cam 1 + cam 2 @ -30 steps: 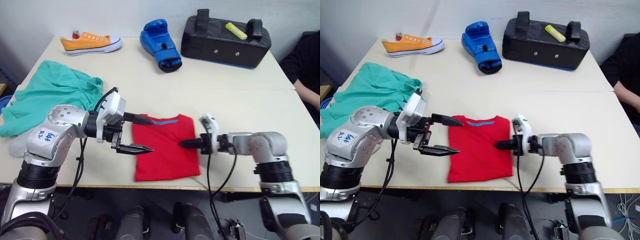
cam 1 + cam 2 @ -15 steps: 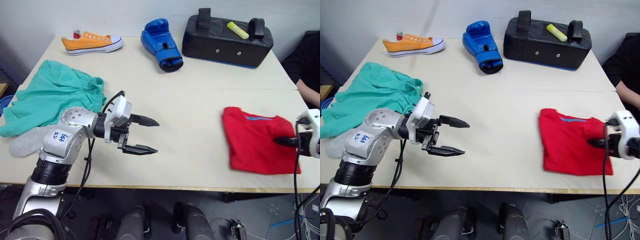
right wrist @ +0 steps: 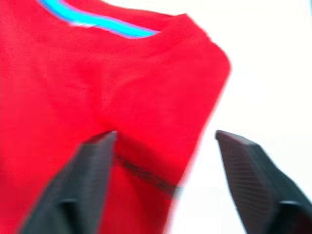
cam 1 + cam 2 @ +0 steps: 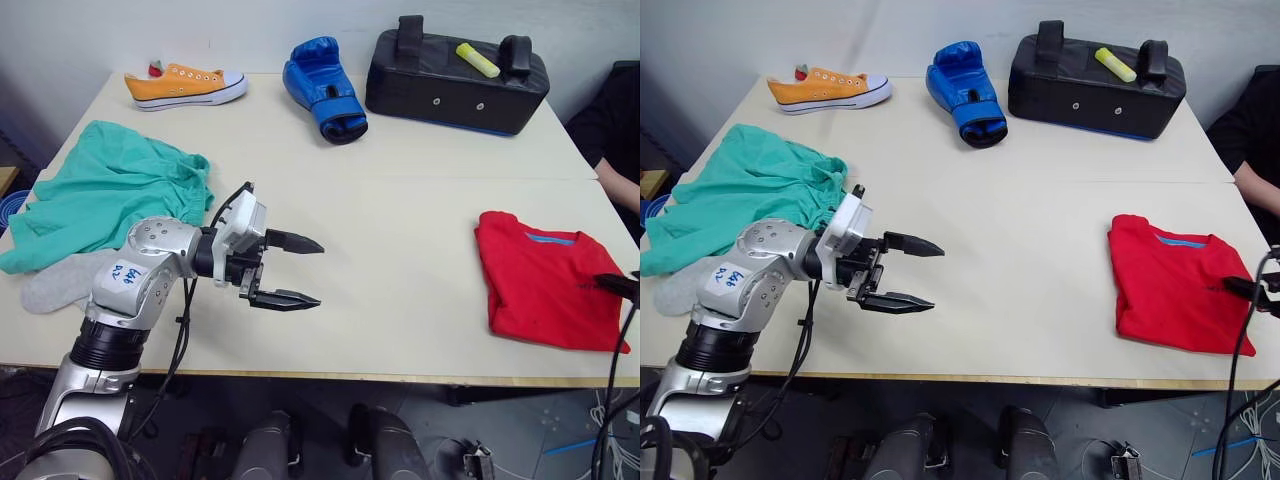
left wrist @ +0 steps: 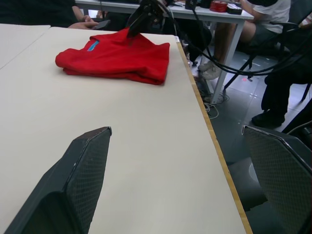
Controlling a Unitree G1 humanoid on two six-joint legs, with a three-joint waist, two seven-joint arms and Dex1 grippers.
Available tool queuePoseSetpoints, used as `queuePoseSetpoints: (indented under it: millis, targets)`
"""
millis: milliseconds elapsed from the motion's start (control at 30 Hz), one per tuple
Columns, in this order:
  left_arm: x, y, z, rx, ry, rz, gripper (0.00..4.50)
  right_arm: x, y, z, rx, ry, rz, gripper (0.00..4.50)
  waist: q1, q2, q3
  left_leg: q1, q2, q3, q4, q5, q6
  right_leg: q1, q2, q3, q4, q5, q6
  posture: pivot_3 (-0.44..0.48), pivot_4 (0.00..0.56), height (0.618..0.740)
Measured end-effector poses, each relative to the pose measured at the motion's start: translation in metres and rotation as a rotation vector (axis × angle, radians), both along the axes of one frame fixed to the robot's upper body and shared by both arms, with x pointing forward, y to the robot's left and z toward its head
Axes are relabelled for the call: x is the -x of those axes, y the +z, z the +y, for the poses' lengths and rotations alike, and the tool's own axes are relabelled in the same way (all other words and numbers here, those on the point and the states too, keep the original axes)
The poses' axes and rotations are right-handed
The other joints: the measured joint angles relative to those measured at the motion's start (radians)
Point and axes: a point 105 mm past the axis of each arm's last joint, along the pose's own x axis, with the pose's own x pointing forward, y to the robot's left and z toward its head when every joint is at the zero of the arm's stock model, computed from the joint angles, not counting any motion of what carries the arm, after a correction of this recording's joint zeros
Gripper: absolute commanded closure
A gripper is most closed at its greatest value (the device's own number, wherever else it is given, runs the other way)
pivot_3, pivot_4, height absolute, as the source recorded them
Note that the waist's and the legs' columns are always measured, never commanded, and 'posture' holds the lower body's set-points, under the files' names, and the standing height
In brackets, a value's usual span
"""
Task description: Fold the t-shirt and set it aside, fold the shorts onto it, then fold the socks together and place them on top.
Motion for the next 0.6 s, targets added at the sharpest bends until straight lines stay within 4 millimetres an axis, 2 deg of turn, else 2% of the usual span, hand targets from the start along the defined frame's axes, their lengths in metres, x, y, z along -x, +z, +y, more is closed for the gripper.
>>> queuePoseSetpoints:
  millis: [133, 200, 267, 333, 367, 400, 433, 500, 600]
  targets:
    - [0.000, 0.002, 0.001, 0.002, 0.013, -0.016, 0.00, 0.017, 0.054, -0.014, 0.023, -0.084, -0.234, 0.02, 0.000, 0.001, 0.000, 0.001, 0.001, -0.001, -0.001, 0.000, 0.000, 0.001, 0.001, 0.000, 0.000, 0.000, 0.000, 0.000, 0.150, 0.740]
    - [-0.003, 0.003, 0.004, 0.003, 0.033, -0.018, 0.00, 0.020, 0.073, -0.001, 0.044, -0.016, -0.297, 0.02, -0.006, 0.001, 0.000, 0.001, 0.001, -0.001, -0.001, 0.000, 0.000, 0.000, 0.001, 0.000, 0.000, 0.000, 0.000, 0.000, 0.150, 0.740]
    - [-0.007, 0.005, 0.009, 0.008, 0.066, -0.022, 0.00, 0.017, 0.094, 0.038, 0.023, 0.164, -0.370, 0.02, -0.015, 0.002, -0.001, 0.002, 0.003, -0.001, -0.002, 0.000, 0.000, 0.000, 0.002, 0.001, 0.000, 0.000, 0.000, 0.000, 0.150, 0.740]
    - [-0.010, 0.006, 0.016, -0.004, 0.099, -0.024, 0.00, 0.016, 0.106, 0.094, -0.010, 0.402, -0.404, 0.02, -0.020, 0.002, -0.001, 0.002, 0.005, -0.001, -0.002, 0.000, -0.001, 0.001, 0.004, 0.000, 0.001, -0.001, -0.001, 0.000, 0.150, 0.740]
    - [-0.011, 0.006, 0.019, -0.004, 0.123, -0.029, 0.00, 0.018, 0.109, 0.128, -0.029, 0.542, -0.408, 0.02, -0.018, 0.002, -0.001, 0.002, 0.005, -0.002, -0.002, 0.000, -0.002, 0.000, 0.004, 0.000, 0.002, -0.001, -0.002, 0.000, 0.150, 0.740]
    - [-0.013, 0.005, 0.022, -0.008, 0.147, -0.031, 0.00, 0.021, 0.109, 0.156, -0.039, 0.659, -0.397, 0.02, -0.015, 0.002, -0.001, 0.002, 0.005, -0.003, -0.002, 0.000, -0.002, 0.000, 0.004, 0.000, 0.002, -0.001, -0.002, 0.000, 0.150, 0.740]
    - [-0.014, 0.004, 0.026, -0.013, 0.171, -0.033, 0.00, 0.023, 0.108, 0.174, -0.052, 0.737, -0.385, 0.02, -0.012, 0.002, -0.001, 0.002, 0.005, -0.003, -0.002, 0.000, -0.002, 0.000, 0.004, 0.000, 0.002, -0.001, -0.002, 0.000, 0.150, 0.740]
    - [-0.020, -0.005, 0.043, -0.040, 0.271, -0.029, 0.00, 0.030, 0.105, 0.222, -0.111, 0.931, -0.377, 0.02, -0.010, 0.002, -0.001, 0.002, 0.004, -0.003, -0.002, -0.001, -0.001, 0.000, 0.003, 0.000, 0.001, -0.001, -0.002, 0.000, 0.150, 0.740]
    - [-0.033, -0.012, 0.071, -0.043, 0.447, -0.045, 0.00, 0.042, 0.098, 0.275, -0.167, 1.146, -0.349, 0.02, -0.007, 0.000, 0.000, 0.001, 0.004, -0.004, -0.002, -0.001, -0.001, 0.000, 0.002, 0.000, 0.001, -0.001, -0.003, 0.000, 0.150, 0.740]
